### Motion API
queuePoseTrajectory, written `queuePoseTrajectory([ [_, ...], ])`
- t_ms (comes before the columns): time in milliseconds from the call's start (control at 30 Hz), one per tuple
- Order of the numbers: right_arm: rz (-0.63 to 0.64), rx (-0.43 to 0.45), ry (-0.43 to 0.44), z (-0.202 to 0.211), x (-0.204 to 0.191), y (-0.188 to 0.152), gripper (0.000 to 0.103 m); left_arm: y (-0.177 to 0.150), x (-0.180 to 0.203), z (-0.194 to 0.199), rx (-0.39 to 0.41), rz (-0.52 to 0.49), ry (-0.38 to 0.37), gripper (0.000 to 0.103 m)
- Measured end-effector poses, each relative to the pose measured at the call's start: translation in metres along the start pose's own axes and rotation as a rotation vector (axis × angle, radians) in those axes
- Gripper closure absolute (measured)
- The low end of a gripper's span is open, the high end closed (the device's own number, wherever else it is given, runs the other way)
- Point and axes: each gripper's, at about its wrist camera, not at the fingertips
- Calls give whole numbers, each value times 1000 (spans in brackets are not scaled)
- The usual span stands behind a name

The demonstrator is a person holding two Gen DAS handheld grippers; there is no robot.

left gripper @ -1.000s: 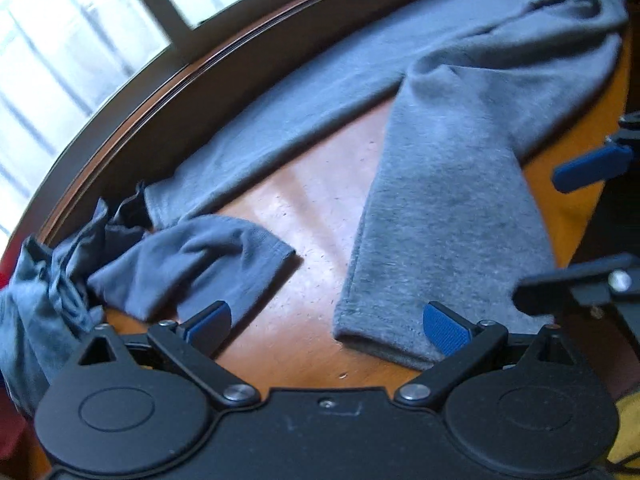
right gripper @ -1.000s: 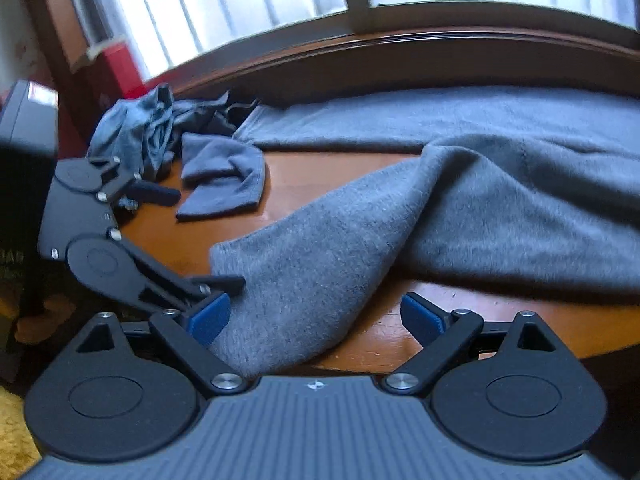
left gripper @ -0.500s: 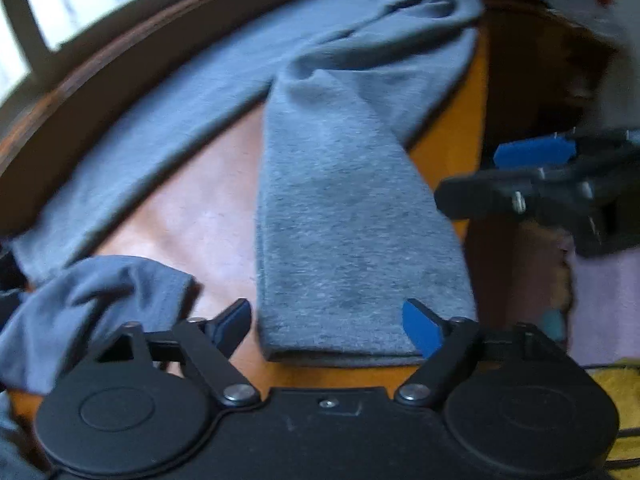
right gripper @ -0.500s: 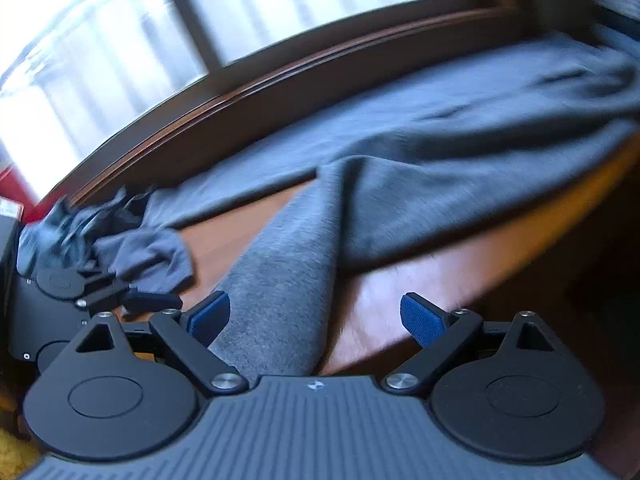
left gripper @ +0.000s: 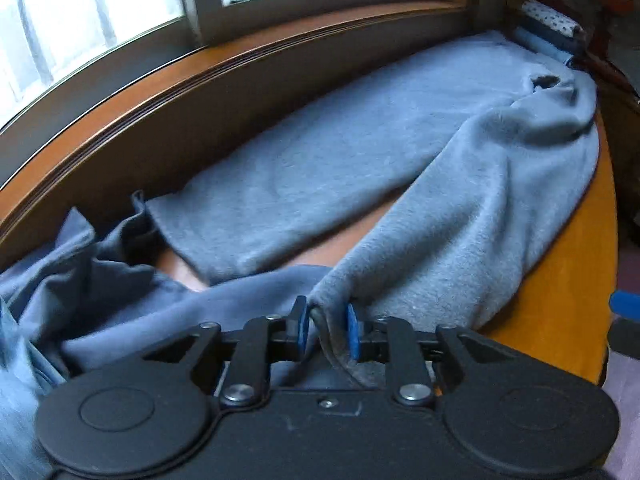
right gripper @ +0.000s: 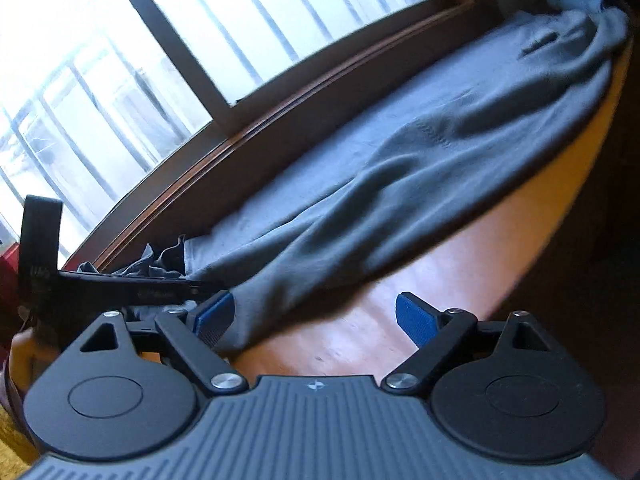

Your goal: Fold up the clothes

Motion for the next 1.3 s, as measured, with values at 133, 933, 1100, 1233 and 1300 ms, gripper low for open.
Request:
queuePoseTrajectory([
  [133,-22,-23,1,-18,-7,-3,12,-6,-3,14,38,-52,-26,44],
  [933,-77,94,-217,-10,2,51,100,-29,31,48,-79,-73,-380,83],
  [1100,100,-134,-319,9,-2,26,85,-60,32,47,-134,-118,-228,80],
  [1233,164,-152,-370,20,-6,13,72,-54,21,57,-64,-114,-158,57],
  [1300,174,-73,-353,24,-14,16,37,-45,19,56,-6,-120,-146,39],
])
Point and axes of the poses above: each gripper's, at about its wrist camera, not at the fingertips, and z roughly against the way its jaws point, x to its right, y to its top, and after that the axes turned 8 degrees about z, right-handed
